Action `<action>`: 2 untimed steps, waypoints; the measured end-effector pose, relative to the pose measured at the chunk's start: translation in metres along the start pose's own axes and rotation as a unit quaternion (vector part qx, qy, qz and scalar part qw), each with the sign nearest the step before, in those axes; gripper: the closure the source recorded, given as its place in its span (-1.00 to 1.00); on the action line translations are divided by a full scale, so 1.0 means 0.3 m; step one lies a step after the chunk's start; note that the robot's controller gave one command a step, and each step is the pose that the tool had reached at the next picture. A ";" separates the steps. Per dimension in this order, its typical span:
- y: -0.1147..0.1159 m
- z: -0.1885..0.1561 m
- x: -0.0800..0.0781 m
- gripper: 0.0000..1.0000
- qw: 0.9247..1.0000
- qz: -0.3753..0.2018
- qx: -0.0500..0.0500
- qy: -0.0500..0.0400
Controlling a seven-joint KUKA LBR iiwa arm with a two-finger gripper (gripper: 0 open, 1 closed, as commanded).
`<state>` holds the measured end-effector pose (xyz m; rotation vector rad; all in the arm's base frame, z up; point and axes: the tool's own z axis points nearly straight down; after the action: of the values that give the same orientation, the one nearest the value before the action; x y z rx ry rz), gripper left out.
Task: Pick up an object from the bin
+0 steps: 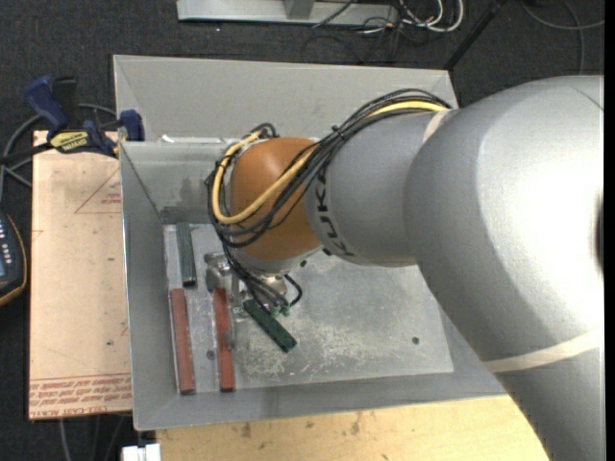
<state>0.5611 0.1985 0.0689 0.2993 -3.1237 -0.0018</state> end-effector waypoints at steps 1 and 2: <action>-0.301 -0.093 -0.033 -1.00 0.997 0.080 0.002 -0.004; -0.309 -0.187 0.094 -1.00 0.998 -0.061 0.001 -0.002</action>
Offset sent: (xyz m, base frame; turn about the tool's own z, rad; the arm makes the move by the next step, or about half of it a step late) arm 0.0252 -0.0833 0.0269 0.1529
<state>0.5511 0.1019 0.1249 0.4890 -3.1040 -0.0006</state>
